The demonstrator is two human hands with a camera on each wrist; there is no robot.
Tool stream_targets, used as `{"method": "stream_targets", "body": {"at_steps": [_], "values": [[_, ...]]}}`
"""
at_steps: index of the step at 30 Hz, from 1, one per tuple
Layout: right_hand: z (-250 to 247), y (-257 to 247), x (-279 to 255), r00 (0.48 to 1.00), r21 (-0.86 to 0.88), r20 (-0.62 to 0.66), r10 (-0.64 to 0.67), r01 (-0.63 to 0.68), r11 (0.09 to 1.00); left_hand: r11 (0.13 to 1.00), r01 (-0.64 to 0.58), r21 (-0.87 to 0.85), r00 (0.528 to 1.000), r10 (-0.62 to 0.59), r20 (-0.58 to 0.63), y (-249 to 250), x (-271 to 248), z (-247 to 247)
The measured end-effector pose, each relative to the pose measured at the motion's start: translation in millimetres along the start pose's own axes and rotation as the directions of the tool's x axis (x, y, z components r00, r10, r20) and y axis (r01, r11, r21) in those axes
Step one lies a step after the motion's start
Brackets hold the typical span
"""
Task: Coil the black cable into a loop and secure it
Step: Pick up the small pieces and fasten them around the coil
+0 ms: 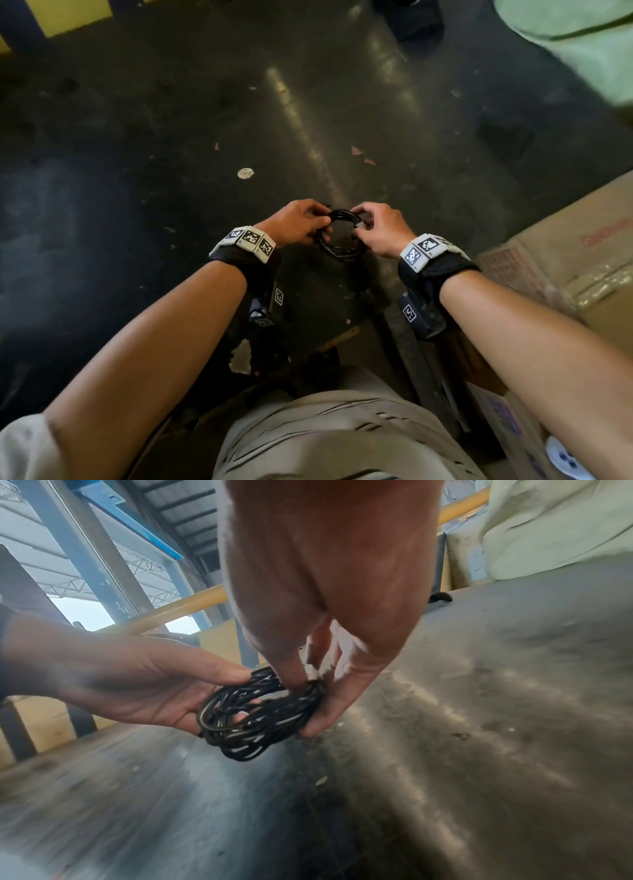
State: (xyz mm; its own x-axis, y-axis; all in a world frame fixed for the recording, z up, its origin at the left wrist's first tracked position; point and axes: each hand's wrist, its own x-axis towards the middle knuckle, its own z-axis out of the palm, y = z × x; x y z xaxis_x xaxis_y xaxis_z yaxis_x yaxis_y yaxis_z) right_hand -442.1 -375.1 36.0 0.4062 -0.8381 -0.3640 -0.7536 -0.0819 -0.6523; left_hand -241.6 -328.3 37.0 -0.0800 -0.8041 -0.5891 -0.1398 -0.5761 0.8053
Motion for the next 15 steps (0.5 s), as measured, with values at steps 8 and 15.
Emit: {"method": "stream_targets", "body": {"at_steps": [8, 15], "values": [[-29, 21, 17, 0.992, 0.113, -0.051, 0.114, -0.108, 0.988, 0.862, 0.034, 0.507, 0.920, 0.172, -0.353, -9, 45, -17], [-39, 30, 27, 0.994, 0.140, -0.015, 0.109, -0.106, 0.985, 0.781, 0.079, 0.619, 0.885, 0.231, -0.404, -37, 70, -7]]}}
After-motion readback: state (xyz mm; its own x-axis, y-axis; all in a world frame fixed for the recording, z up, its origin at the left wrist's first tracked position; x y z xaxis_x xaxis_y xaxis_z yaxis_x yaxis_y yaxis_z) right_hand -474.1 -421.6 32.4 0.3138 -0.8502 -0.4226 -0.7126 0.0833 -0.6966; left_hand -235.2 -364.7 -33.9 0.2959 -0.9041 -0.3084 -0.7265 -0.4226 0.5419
